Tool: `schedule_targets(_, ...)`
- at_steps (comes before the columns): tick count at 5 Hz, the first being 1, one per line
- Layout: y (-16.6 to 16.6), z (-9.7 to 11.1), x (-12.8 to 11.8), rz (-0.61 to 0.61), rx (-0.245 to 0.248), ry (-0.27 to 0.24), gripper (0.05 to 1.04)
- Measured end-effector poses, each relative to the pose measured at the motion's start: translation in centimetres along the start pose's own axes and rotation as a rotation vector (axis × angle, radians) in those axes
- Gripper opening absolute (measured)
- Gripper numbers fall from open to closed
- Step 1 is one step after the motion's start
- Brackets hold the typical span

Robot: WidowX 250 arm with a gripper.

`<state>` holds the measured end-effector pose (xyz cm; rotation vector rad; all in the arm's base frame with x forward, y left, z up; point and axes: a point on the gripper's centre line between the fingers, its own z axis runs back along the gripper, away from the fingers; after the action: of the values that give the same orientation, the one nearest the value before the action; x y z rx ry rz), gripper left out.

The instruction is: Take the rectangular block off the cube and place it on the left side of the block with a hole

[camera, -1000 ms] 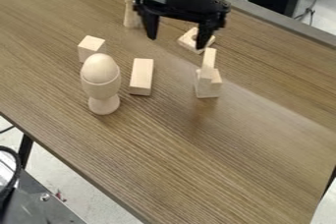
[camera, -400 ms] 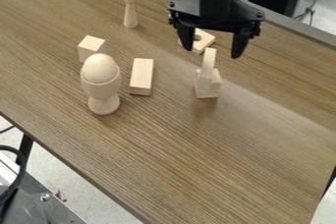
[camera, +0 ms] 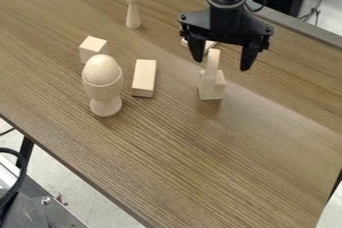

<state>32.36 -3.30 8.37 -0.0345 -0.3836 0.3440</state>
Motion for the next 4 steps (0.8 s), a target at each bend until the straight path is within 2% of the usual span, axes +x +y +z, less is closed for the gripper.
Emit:
schedule_targets(1, 0.25, -1.16, -0.22, -0.020, 0.007, 0.018, 0.963)
schedule_targets(2, 0.61, -1.57, -0.53, -0.021, 0.014, 0.032, 0.682)
schedule_targets(3, 0.64, -1.59, -0.58, -0.026, 0.015, 0.034, 0.362)
schedule_targets(4, 0.87, -1.64, -0.59, -0.027, 0.021, 0.034, 0.276)
